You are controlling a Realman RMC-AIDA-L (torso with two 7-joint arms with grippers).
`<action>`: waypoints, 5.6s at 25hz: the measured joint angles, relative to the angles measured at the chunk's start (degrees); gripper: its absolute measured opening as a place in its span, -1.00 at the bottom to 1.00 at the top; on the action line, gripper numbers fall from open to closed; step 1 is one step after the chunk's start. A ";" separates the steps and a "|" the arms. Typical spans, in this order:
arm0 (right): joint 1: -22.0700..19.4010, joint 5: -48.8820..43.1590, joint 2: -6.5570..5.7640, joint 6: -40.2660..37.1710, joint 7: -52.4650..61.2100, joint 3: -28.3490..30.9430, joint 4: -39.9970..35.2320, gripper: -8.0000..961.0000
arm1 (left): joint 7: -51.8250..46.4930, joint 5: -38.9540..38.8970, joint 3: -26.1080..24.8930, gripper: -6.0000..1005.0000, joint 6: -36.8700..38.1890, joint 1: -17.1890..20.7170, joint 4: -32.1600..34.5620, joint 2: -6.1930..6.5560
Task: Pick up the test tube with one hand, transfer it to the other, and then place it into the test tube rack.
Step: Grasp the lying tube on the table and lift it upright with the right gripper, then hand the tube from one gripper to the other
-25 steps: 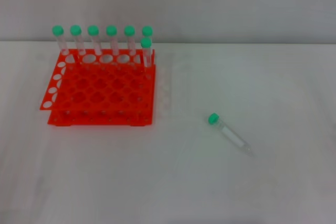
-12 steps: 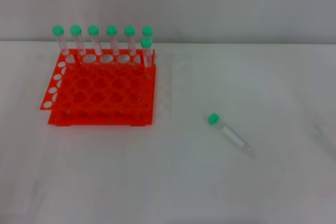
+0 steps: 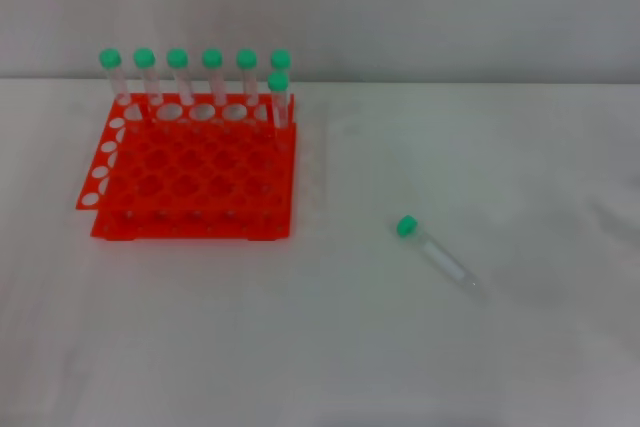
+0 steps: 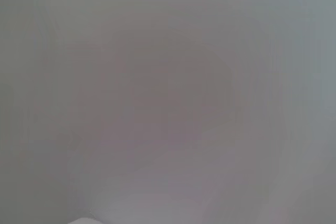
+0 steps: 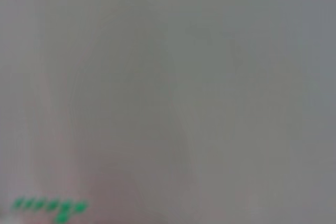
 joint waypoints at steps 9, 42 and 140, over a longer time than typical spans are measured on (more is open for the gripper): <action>9.33 -39.17 0.36 4.45 50.19 -13.39 -34.72 0.72 | 0.06 -0.01 -0.02 0.76 -0.14 -0.61 -0.41 -0.14; 44.93 -65.40 1.65 4.40 91.71 -54.76 -2.49 0.38 | 0.32 0.14 0.20 0.76 1.03 -3.80 -0.93 -0.04; 10.80 40.18 1.64 -2.50 -52.15 -47.08 34.48 -0.62 | -7.48 48.38 0.60 0.76 26.18 -35.33 -15.16 0.16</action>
